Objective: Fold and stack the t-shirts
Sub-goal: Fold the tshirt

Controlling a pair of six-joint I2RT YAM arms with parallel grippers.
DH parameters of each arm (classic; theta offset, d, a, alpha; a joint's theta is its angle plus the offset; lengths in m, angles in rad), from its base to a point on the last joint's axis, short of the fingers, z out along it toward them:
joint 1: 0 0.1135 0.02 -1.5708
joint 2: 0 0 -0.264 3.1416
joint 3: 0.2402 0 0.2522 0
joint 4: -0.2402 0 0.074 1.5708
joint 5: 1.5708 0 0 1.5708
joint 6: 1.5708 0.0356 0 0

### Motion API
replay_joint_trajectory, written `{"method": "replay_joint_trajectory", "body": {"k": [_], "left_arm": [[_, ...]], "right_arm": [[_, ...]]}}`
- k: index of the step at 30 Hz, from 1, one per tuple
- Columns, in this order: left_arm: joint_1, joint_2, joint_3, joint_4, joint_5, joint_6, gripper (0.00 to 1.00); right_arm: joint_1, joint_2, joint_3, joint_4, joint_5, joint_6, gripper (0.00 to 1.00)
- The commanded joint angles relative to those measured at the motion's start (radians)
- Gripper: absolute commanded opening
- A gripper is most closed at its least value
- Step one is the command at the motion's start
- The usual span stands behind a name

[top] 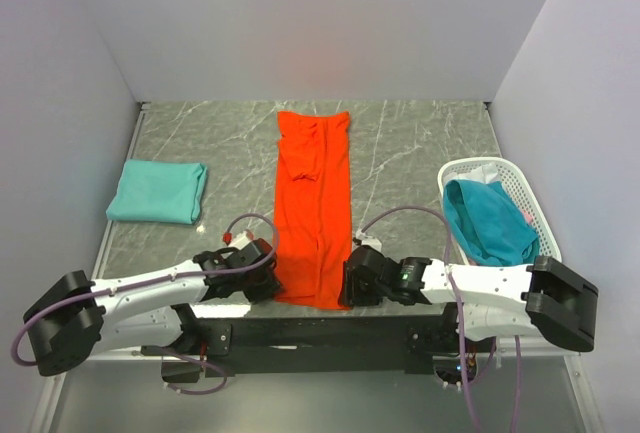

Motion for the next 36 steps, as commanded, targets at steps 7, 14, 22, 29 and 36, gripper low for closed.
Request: {"method": "replay_joint_trajectory", "body": {"k": [7, 14, 22, 29, 36], "left_arm": [[-0.004, 0.049, -0.041, -0.102, -0.053, -0.012, 0.01], [-0.015, -0.038, -0.08, -0.085, -0.008, 0.008, 0.01], [-0.015, -0.032, 0.047, -0.143, -0.085, 0.071, 0.01], [-0.01, 0.025, 0.161, -0.146, -0.155, 0.109, 0.01], [0.066, 0.049, 0.27, -0.127, -0.201, 0.182, 0.01]], "right_arm": [[0.013, 0.045, -0.024, 0.08, -0.028, 0.03, 0.1], [0.033, -0.008, -0.038, 0.06, -0.074, 0.027, 0.0], [0.027, -0.077, 0.031, -0.055, 0.002, -0.014, 0.0], [-0.036, -0.074, 0.159, -0.131, 0.064, -0.086, 0.0], [-0.183, -0.028, 0.248, -0.136, 0.054, -0.171, 0.0]]}}
